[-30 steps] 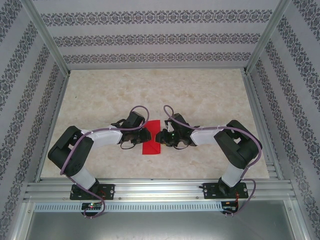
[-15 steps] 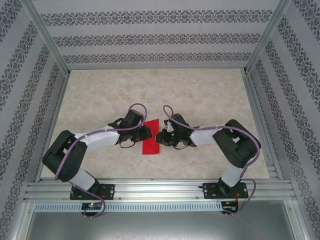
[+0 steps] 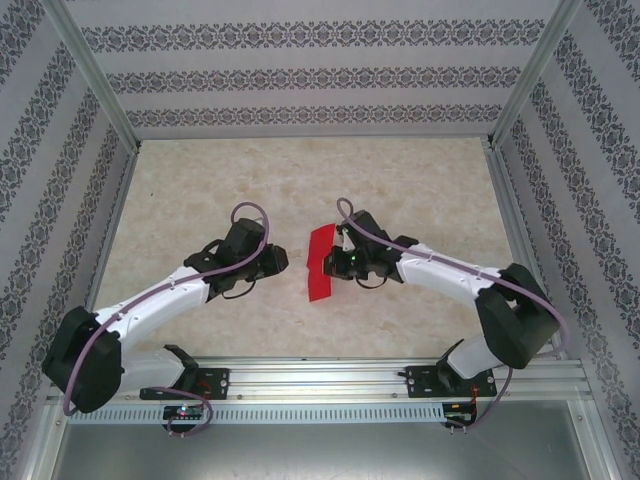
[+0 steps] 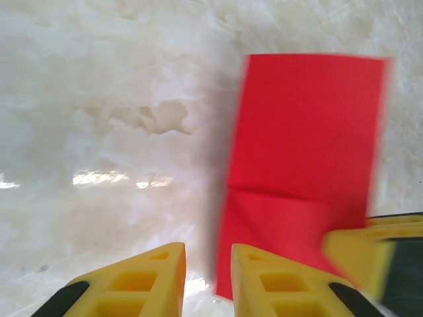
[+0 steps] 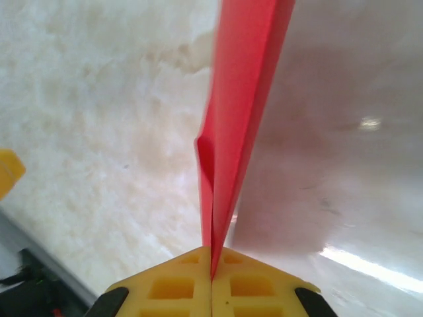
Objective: Fold a paper plane with a square sheet of paper (pick it up from the middle)
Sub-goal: Turn over the paper at the center of the table.
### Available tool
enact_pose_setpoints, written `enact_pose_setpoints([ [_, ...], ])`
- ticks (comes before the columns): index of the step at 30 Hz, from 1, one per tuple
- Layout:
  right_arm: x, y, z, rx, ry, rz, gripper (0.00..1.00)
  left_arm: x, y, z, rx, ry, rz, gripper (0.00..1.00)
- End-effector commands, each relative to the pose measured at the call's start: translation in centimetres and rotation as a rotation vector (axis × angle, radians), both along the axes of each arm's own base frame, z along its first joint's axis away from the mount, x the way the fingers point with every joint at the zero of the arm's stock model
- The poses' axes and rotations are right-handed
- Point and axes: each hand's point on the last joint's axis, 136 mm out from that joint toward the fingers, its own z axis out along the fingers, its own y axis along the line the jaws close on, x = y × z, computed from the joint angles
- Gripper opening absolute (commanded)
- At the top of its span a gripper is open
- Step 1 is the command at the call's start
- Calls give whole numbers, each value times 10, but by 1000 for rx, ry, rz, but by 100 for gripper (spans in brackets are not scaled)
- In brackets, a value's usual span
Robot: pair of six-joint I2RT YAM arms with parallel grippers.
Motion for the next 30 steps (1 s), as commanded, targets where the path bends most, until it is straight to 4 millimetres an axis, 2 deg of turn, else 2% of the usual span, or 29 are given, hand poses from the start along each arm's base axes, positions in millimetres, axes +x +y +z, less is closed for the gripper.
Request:
enact_pose_setpoints([
  [1, -9, -66, 18, -344, -59, -47, 7, -5, 26, -10, 66, 24, 83, 26],
  [4, -8, -94, 39, -470, -103, -90, 8, -8, 38, -9, 85, 30, 128, 27],
  [8, -10, -122, 53, -718, -107, -93, 8, -8, 48, -1, 93, 9, 170, 28],
  [10, -11, -133, 56, -865, -99, -90, 6, -9, 54, 3, 100, 3, 191, 28],
  [12, -10, -134, 59, -970, -101, -83, 6, -11, 59, 6, 105, -1, 214, 28],
  [15, -9, -115, 50, -1027, -102, -27, 8, -15, 67, 6, 113, 15, 247, 28],
  [19, -7, -75, 20, -996, -52, 33, 10, -18, 76, 9, 119, 15, 279, 28],
  [24, -8, -15, -27, -882, 43, 108, 10, -21, 84, 12, 118, 5, 306, 29],
  [27, -9, 16, -41, -827, 68, 143, 16, -22, 87, 14, 117, 2, 312, 29],
  [30, -15, 53, -48, -679, 97, 187, 20, -24, 89, 14, 119, 0, 314, 29],
])
